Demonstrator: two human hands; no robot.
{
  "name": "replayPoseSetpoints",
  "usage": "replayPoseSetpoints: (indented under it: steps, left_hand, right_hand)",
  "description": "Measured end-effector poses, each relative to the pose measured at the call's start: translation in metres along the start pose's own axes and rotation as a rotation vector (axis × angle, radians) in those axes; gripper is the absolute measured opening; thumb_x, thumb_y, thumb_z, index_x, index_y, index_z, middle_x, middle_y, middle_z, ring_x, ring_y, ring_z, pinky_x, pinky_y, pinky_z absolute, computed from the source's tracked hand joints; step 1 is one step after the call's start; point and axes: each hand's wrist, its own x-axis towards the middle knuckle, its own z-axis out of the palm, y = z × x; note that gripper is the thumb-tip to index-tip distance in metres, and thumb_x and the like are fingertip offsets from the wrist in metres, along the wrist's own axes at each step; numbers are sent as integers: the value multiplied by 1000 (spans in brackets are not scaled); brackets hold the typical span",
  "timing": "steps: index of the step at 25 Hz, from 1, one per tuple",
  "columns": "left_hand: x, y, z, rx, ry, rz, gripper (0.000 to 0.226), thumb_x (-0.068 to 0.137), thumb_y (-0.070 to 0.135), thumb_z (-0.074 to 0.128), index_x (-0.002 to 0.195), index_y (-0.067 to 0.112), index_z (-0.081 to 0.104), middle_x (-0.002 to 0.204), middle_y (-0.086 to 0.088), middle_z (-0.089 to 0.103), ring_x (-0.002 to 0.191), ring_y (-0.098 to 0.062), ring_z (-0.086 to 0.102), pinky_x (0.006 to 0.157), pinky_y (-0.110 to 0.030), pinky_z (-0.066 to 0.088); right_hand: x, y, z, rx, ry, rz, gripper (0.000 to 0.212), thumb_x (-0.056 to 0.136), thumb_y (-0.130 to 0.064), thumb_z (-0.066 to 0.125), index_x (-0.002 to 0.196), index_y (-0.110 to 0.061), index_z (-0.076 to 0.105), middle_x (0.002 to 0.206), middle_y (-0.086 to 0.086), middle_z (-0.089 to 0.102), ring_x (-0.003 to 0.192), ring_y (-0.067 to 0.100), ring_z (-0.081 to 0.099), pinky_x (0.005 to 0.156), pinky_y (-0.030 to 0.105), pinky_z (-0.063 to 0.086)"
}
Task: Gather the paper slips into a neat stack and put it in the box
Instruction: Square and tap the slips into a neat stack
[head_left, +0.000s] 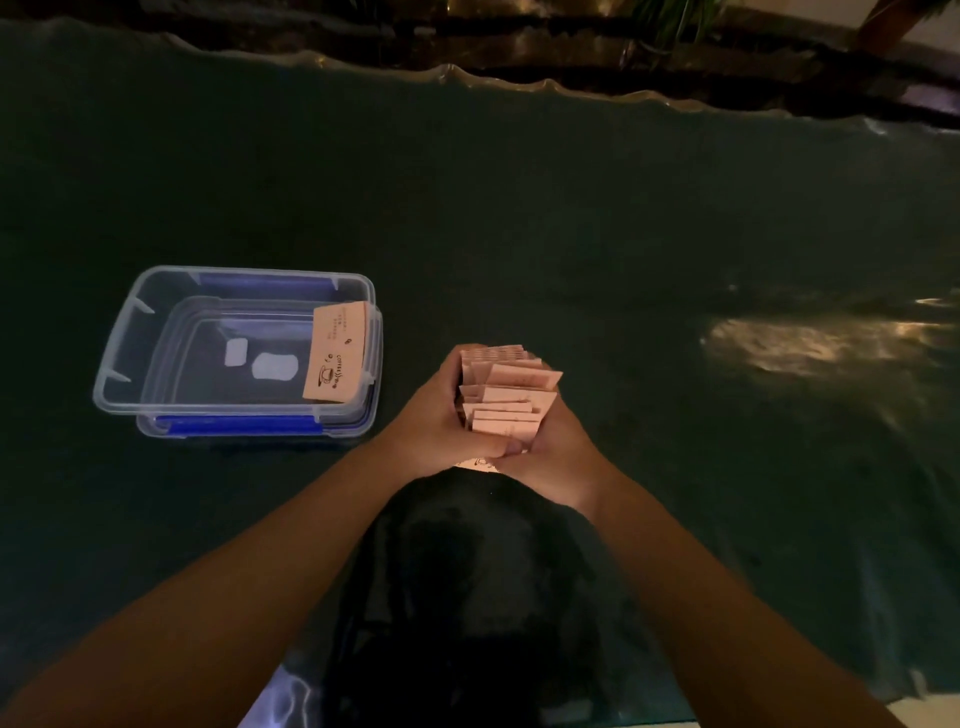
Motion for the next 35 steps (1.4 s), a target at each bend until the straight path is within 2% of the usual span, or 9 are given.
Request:
replayPoseSetpoints:
  steps: [3,6,12,16,19,21,25,29,35]
  left_hand:
    - [-4,-15,5,-50,2,-4,115,70,-4,94,159,24,28,128,24,67,123,5,65,94,-9,51]
    - [-7,-27,12,-36,19,24,134,67,3,95,166,24,8,141,18,55,128,8,59,102,-9,46]
    - [-6,-38,28,-161,85,53,132,63,10,97,159,47,16,146,4,57,132,-21,65,110,-53,54]
    - [-5,-33,27,-150,64,72,132,63,19,98,147,74,11,155,6,45,132,-13,64,103,-33,57]
    - [-6,-33,26,-39,45,124,141,64,19,99,152,71,2,157,21,36,134,1,58,101,-15,52]
    - [-6,-33,26,6,23,141,144,65,20,100,157,63,-2,158,20,38,136,0,57,108,-22,52]
    - [-6,-38,24,44,57,117,150,60,25,102,154,66,-7,149,46,32,139,6,51,107,-10,44]
    - [-5,-53,29,-6,56,19,146,63,14,100,159,56,-2,147,24,50,132,11,56,99,-4,45]
    - [-5,-46,26,17,110,21,137,60,31,99,142,81,2,135,43,56,128,13,58,95,-1,45]
  right_hand:
    - [-4,5,7,125,-48,-27,111,66,-5,74,162,-28,23,145,5,62,132,13,65,96,25,56]
    - [-12,3,17,357,-45,-77,94,77,-13,70,160,-24,26,148,6,58,135,16,62,104,32,52]
    - [-10,-32,43,371,341,-121,45,89,-45,72,130,-27,64,112,-3,78,102,21,79,79,32,63]
    - [-9,-37,50,256,474,-110,17,101,-31,68,118,-32,68,104,-10,79,93,17,81,71,27,64]
    - [-12,-38,53,312,472,-84,16,98,-30,68,112,-37,70,101,-11,79,90,15,81,70,26,63]
    - [-10,-40,56,319,512,-72,13,92,-41,71,105,-40,72,99,-8,80,87,15,81,69,25,63]
    - [-6,-30,56,250,603,-46,21,105,-14,61,118,-27,72,105,-10,78,97,11,78,76,22,62]
    - [-3,-24,51,395,492,119,28,107,-18,61,131,-28,72,112,-7,81,105,15,79,85,32,65]
    - [-4,-23,51,296,472,45,37,109,-27,59,145,-34,59,132,-2,73,118,13,74,103,40,61]
